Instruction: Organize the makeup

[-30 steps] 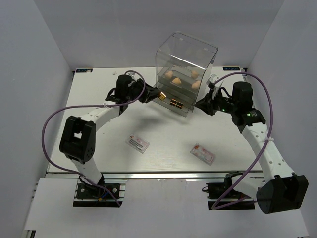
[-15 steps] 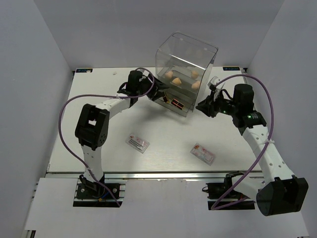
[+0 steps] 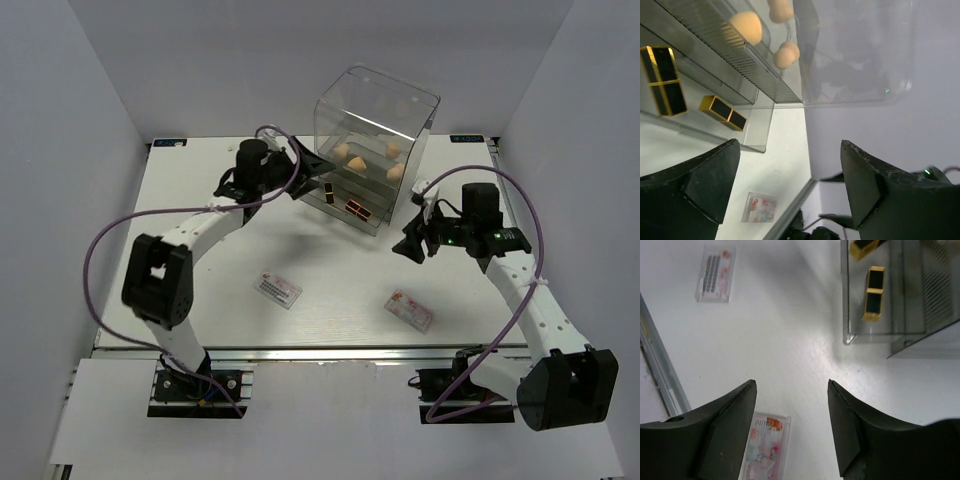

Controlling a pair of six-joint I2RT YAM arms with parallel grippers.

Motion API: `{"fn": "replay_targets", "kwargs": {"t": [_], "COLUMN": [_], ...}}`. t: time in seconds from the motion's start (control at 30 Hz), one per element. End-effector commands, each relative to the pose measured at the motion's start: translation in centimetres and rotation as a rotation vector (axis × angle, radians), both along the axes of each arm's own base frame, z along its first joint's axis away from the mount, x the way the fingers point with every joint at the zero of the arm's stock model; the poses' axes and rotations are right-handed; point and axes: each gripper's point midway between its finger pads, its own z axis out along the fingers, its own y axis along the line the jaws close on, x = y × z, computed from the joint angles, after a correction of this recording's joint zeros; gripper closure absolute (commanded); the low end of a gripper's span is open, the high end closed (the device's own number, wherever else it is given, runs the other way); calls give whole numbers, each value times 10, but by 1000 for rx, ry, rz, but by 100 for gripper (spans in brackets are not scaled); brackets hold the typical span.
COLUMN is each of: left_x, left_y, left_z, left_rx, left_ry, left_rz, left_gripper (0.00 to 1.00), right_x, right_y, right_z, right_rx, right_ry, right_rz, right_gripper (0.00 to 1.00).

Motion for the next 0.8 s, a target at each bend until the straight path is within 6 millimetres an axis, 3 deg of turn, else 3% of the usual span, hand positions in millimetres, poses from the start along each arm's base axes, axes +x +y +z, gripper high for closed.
{"fn": "replay_targets", "kwargs": {"t": [0.0, 0.03, 0.13, 0.17, 0.2, 0.23, 0.27, 0.3, 0.37, 0.43, 0.47, 0.5, 0.6, 0.67, 0.7, 0.77], "left_x": [-18, -22, -34, -44, -49, -51, -59, -65, -74, -78, -80, -84, -91, -94, -96, -101], "left_y": [45, 59, 105, 116, 133, 139, 149, 151, 153, 150, 150, 147, 145, 144, 144, 145], "left_z": [54, 36, 38, 15, 30, 35, 16, 25, 12, 8, 3, -2, -15, -17, -18, -17], "left_rx": [95, 168, 186, 180, 141, 96, 93, 78, 87, 74, 73, 54, 32, 30, 33, 41], "left_ry": [-206, -184, -143, -88, -129, -145, -108, -146, -128, -121, -111, -107, -66, -63, -58, -68], "left_rz": [70, 105, 241, 262, 299, 320, 331, 334, 329, 315, 309, 293, 283, 271, 269, 264], "left_gripper": [9, 6, 2, 2, 2, 2, 2, 2, 2, 5, 11, 30, 85, 93, 95, 98], "right_x": [-19, -24, -37, -40, -42, -41, -40, -37, -30, -27, -26, -24, -18, -14, -2, 18], "right_y": [-10, -12, -22, -24, -23, -23, -21, -19, -11, -2, 9, 15, 41, 59, 70, 81], "right_z": [-40, -50, -86, -91, -95, -96, -92, -88, -77, -72, -72, -72, -70, -79, -68, -78], "right_rx": [-101, -122, -256, -281, -293, -291, -276, -261, -221, -218, -224, -243, -269, -296, -287, -336], "right_ry": [127, 156, 218, 215, 214, 203, 193, 179, 134, 73, 18, -35, -107, -96, -139, -131], "right_rz": [9, 5, -7, -1, 5, 0, -14, -16, -7, 30, 80, 116, 203, 240, 230, 131], "right_gripper": [34, 33, 30, 29, 29, 29, 29, 28, 29, 47, 63, 100, 100, 100, 100, 100]}}
